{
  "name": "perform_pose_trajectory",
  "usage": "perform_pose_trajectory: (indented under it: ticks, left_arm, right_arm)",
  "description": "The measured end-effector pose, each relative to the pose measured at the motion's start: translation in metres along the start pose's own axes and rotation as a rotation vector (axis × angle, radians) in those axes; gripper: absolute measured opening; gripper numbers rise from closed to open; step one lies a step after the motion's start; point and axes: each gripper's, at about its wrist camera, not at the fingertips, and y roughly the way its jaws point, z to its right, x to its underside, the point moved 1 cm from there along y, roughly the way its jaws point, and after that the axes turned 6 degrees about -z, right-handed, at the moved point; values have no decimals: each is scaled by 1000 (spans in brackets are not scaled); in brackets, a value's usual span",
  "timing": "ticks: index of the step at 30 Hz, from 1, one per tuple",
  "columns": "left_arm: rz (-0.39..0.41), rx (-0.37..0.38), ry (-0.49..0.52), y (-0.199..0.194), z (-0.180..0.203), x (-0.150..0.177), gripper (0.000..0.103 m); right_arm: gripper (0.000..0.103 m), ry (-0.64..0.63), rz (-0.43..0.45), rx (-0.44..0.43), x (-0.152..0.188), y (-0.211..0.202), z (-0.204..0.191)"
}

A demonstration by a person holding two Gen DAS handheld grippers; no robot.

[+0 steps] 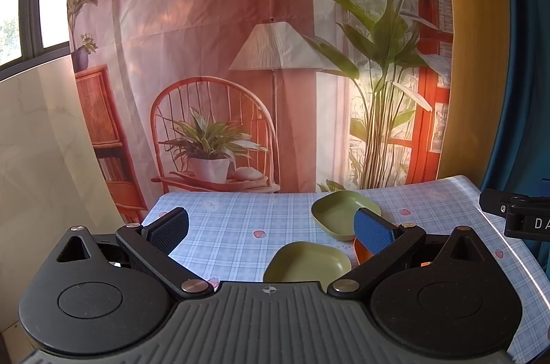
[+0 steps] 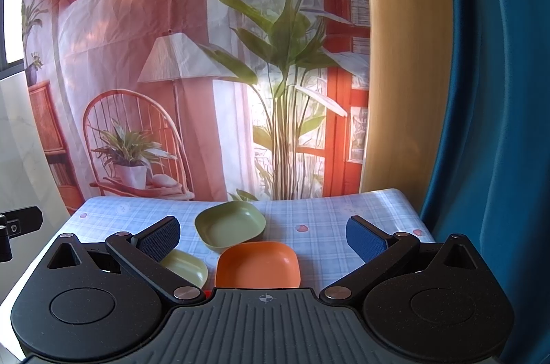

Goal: Organize plates and bowls

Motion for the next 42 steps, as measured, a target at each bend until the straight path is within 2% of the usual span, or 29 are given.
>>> perform_pose_trajectory:
  ticks: [42]
  left_arm:
    - [-6, -1, 3, -5, 0, 3, 103]
  right_arm:
    - [103, 5, 2, 5, 4, -3, 2]
